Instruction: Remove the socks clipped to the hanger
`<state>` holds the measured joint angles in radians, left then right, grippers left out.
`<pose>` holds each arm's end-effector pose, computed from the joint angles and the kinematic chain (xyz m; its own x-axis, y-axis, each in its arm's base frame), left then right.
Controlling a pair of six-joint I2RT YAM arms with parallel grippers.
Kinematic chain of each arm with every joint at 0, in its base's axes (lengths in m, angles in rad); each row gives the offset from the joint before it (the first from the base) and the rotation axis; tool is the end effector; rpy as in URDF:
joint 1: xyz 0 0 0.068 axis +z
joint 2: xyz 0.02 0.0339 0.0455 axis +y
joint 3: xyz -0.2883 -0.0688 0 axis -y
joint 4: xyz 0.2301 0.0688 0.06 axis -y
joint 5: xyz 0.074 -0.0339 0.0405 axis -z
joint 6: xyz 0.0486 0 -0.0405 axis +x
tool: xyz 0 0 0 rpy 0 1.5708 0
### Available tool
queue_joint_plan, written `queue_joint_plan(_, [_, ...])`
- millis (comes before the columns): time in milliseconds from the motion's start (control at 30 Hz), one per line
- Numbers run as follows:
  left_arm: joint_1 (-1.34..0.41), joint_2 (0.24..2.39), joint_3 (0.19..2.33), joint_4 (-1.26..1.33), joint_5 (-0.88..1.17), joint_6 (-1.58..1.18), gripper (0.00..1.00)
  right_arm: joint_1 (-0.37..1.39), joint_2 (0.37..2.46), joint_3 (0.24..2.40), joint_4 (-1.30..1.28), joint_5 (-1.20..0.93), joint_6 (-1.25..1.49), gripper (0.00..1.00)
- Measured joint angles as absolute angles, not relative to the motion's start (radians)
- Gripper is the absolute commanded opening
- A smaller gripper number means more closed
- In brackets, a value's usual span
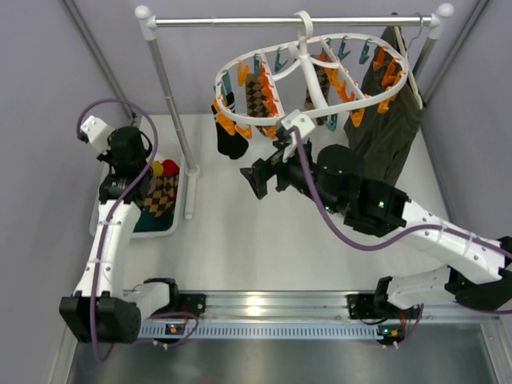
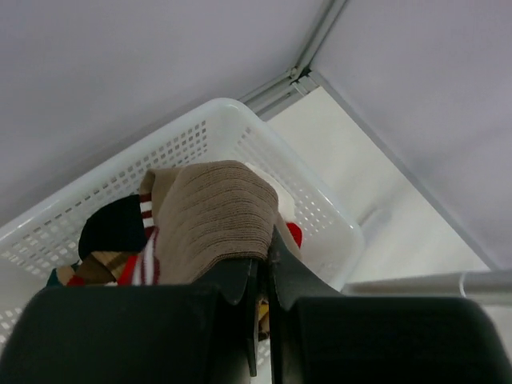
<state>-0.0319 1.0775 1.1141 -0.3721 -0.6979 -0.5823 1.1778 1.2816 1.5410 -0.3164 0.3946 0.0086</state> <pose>0.2172 0.0243 0.3992 0.0452 -0.4230 -0.9050 -0.6671 0.6615 -0.3426 0.1182 0.2362 0.5001 -0.0279 -0.0465 -0.9985 -0.7056 0.7085 -0.0133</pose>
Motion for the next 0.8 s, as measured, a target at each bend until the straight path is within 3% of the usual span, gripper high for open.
queue_joint_plan(133, [0.063, 1.184, 1.187, -0.400, -0.624, -0.581, 0.14, 1.178, 1.176, 1.478, -0.314, 0.308, 0.038, 0.99])
queue_joint_plan(233, [0.117, 1.251, 1.194, -0.418, -0.573, -0.587, 0.35, 1.178, 1.103, 1.435, -0.310, 0.254, 0.054, 0.99])
queue_joint_plan(267, [0.130, 1.275, 1.197, -0.424, -0.557, -0.588, 0.56, 1.178, 1.082, 1.422, -0.309, 0.244, 0.057, 0.99])
queue_joint_plan(333, [0.153, 1.321, 1.206, -0.435, -0.518, -0.591, 0.74, 1.178, 1.037, 1.391, -0.306, 0.226, 0.065, 1.00])
queue_joint_plan(367, [0.162, 1.342, 1.209, -0.438, -0.498, -0.596, 0.98, 1.178, 1.017, 1.378, -0.306, 0.220, 0.070, 0.99])
queue_joint_plan(600, [0.171, 1.333, 1.209, -0.469, -0.365, -0.607, 0.98, 1.178, 0.904, 1.301, -0.308, 0.215, 0.091, 0.99])
queue_joint_plan(800, [0.120, 1.144, 1.207, -0.460, -0.237, -0.595, 0.99, 1.178, 0.799, 1.242, -0.330, 0.224, 0.092, 1.00])
